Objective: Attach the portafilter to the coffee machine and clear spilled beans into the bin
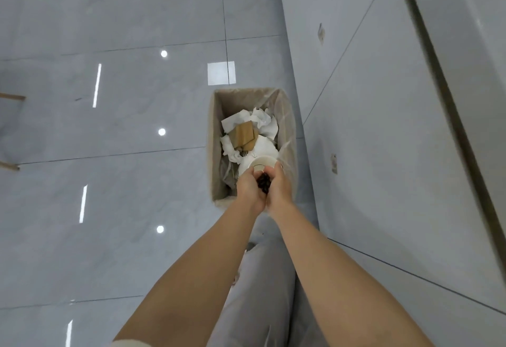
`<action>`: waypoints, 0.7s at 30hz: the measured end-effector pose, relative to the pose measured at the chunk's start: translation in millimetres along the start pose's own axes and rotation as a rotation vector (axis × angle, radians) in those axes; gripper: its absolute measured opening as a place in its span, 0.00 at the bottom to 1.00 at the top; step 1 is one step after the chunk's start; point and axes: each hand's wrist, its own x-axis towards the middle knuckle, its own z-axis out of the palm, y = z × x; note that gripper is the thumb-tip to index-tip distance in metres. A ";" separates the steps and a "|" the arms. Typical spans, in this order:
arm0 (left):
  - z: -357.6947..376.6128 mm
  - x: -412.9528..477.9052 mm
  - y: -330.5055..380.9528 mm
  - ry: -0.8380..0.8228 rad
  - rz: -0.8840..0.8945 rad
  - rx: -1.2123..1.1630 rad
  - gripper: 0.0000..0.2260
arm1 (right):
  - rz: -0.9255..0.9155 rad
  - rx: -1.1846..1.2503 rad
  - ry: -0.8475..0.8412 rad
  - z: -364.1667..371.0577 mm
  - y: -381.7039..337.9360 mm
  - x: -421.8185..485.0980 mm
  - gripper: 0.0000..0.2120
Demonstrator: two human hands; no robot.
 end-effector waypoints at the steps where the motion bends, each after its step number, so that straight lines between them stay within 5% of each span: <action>1: 0.9 5.6 -0.5 0.010 0.001 0.007 0.18 | 0.001 0.009 0.003 0.1 2.0 7.7 0.19; 10: 4.7 11.0 0.4 0.058 -0.001 0.100 0.16 | 0.073 0.010 -0.044 -2.8 -0.4 24.0 0.17; 17: 12.5 -8.1 6.5 0.064 0.018 0.134 0.20 | 0.147 0.010 -0.055 -3.0 -15.4 9.7 0.25; 20: 13.5 -14.1 8.7 0.092 0.033 0.133 0.14 | 0.132 -0.005 -0.059 -5.1 -21.4 -1.3 0.26; 21: 16.4 -29.6 10.6 0.054 0.032 0.129 0.05 | 0.132 -0.017 -0.061 -5.2 -24.8 -12.0 0.26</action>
